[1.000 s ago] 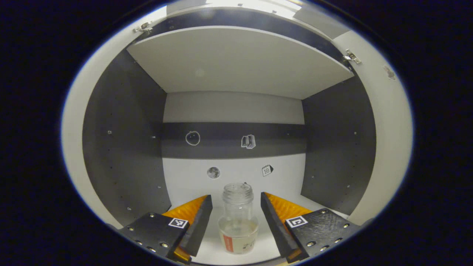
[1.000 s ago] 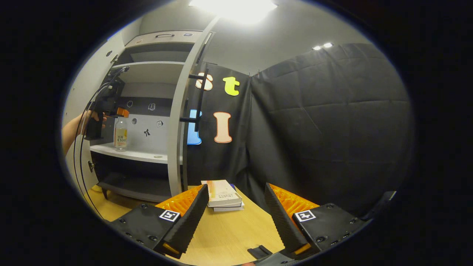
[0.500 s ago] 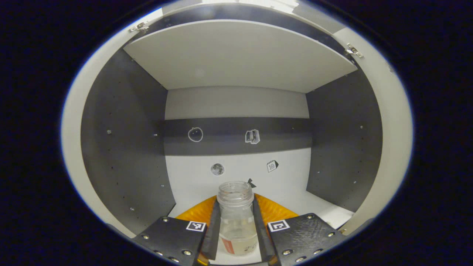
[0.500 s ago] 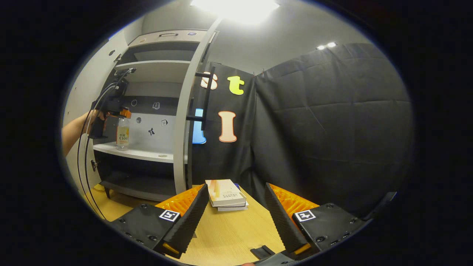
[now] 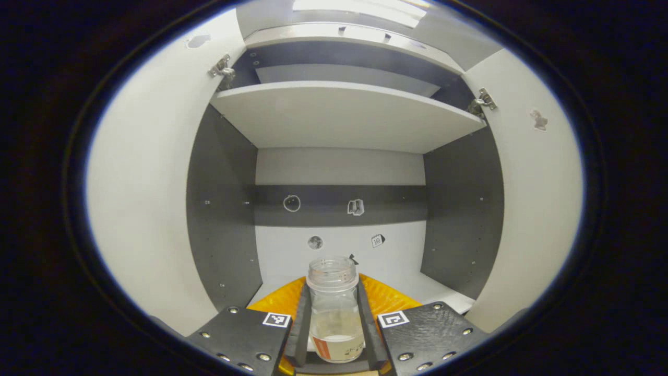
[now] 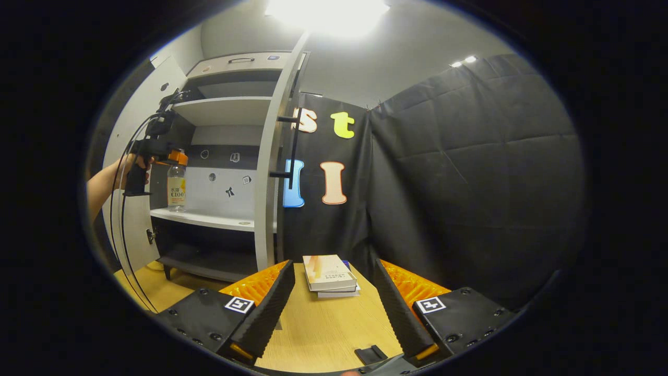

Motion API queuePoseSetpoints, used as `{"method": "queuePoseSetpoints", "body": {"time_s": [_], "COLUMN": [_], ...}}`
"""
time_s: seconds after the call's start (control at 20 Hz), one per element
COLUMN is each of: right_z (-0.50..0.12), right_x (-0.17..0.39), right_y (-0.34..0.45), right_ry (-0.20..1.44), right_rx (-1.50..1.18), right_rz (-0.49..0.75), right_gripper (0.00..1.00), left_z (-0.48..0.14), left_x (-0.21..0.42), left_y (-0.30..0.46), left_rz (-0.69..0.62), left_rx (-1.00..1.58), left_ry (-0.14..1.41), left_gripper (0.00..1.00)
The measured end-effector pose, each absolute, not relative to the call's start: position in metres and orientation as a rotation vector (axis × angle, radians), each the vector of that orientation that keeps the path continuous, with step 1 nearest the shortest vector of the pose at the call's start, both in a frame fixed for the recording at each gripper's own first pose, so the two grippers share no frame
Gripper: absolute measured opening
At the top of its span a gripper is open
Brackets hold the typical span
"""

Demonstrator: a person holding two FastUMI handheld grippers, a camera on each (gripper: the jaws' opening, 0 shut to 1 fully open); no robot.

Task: Grasp the bottle in the cabinet with the left hand and place it on the coaster, then close the right door with the right hand and the left door with the left hand.

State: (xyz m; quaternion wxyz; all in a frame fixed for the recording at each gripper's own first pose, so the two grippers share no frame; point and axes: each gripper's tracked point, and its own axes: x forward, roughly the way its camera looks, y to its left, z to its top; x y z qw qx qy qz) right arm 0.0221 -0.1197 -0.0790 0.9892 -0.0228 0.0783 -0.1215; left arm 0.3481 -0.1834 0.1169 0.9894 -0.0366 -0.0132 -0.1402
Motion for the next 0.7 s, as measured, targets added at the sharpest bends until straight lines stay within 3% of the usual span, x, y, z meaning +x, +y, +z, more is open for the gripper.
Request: {"method": "queuePoseSetpoints", "body": {"time_s": [0.7], "right_z": [-0.082], "right_x": [-0.021], "right_y": [-0.121], "right_ry": [0.172], "right_rx": [-0.038], "right_rz": [-0.129], "right_gripper": [0.96], "left_z": [0.081], "left_x": [0.243], "left_y": [-0.175], "left_rz": [-0.279], "left_rx": [-0.109], "left_ry": [-0.036], "left_gripper": [0.46]}}
